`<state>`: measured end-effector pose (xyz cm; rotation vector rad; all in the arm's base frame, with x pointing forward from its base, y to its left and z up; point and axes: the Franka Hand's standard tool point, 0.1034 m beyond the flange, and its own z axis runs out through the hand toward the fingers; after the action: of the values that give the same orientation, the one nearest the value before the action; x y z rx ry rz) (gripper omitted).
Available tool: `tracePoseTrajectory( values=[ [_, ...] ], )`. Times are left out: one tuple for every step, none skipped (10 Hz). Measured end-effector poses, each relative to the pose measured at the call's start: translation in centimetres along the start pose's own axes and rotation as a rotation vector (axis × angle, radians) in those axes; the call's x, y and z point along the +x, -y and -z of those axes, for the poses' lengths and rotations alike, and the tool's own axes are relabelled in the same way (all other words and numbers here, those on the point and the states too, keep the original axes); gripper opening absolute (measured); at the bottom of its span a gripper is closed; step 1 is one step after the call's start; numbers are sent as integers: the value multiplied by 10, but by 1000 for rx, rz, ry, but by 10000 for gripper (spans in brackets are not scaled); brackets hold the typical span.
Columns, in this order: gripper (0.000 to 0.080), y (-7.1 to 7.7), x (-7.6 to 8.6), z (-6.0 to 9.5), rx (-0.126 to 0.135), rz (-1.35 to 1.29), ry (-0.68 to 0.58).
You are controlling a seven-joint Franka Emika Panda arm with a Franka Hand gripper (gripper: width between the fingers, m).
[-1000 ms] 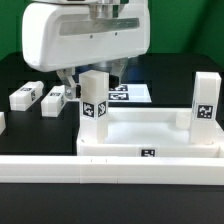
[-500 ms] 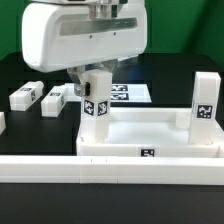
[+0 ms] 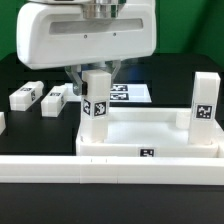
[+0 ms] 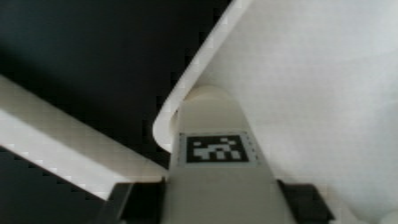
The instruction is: Assemble desk
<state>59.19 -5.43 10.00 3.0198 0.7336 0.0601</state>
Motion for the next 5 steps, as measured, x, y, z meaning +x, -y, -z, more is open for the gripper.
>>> tracePoseTrajectory(
  values=[
    [291, 0, 0, 0, 1, -91, -1],
    [291, 0, 0, 0, 3, -166, -2],
    [291, 1, 1, 1, 3, -247, -3],
    [291, 1, 1, 0, 3, -303, -2],
    [291, 1, 1, 0, 3, -356, -2]
  ],
)
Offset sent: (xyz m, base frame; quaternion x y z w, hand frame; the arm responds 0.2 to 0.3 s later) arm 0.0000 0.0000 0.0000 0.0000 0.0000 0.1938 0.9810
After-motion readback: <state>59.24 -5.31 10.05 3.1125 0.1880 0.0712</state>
